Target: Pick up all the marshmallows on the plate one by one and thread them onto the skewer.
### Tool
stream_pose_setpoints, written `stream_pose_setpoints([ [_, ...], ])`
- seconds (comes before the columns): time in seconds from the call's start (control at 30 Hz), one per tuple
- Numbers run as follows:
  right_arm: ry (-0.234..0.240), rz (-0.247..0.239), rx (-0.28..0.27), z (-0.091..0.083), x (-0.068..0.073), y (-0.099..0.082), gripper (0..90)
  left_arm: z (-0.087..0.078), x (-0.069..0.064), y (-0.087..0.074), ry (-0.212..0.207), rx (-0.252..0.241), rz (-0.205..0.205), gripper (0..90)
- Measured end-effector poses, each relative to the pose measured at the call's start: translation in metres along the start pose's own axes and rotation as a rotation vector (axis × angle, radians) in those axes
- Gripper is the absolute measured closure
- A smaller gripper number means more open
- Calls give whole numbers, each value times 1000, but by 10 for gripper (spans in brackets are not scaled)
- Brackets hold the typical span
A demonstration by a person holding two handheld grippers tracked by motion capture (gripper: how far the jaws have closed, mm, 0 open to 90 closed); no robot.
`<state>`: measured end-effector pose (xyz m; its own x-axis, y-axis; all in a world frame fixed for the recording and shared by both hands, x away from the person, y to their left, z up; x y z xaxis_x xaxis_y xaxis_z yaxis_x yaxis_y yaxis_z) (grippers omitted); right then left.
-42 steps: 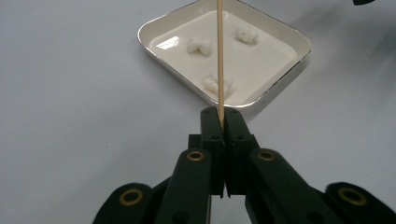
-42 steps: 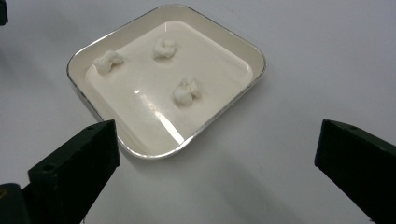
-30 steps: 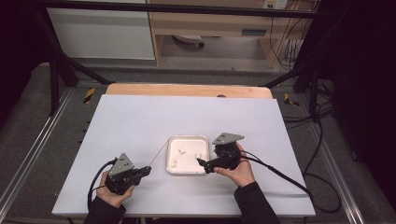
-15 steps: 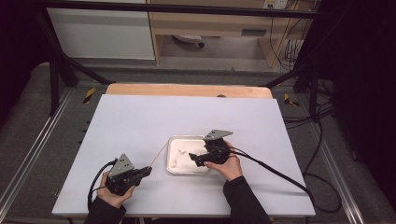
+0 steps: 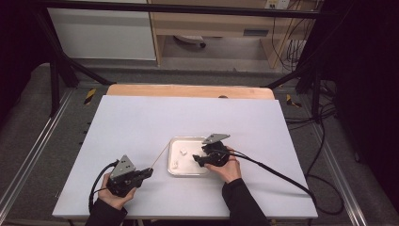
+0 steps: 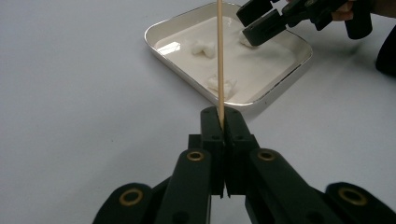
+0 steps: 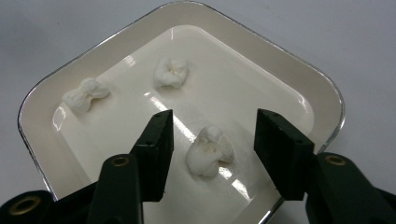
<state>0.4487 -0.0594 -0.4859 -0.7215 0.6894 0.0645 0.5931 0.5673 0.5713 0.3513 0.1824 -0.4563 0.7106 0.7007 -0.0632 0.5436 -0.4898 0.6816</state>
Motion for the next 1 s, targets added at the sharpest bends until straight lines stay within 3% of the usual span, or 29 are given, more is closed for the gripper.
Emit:
stream_pose_setpoints([
  [0.3, 17, 3, 24, 3, 2, -4, 578, 0, 0, 0, 1, 1, 2, 888],
  [0.57, 8, 8, 12, 3, 1, -5, 668, 1, -1, 0, 0, -2, 2, 888],
  [0.8, 33, 43, -15, 1, -1, -8, 704, 1, -1, 1, 1, -7, -1, 888],
  [1.0, 58, 50, -62, -13, -1, -4, 716, 2, -2, 2, -1, -10, -1, 888],
])
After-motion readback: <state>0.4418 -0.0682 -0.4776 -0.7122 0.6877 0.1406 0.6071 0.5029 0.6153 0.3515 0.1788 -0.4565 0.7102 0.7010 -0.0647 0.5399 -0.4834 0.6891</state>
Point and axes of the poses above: each handheld gripper's, and its own axes: z roughly forward along the jaws, y roughly out of its top, x roughly to its left, the point moved 6 cm from there along z, roughly forward along the jaws, and after that the axes turned 13 degrees about x, right-handed, at the moved point
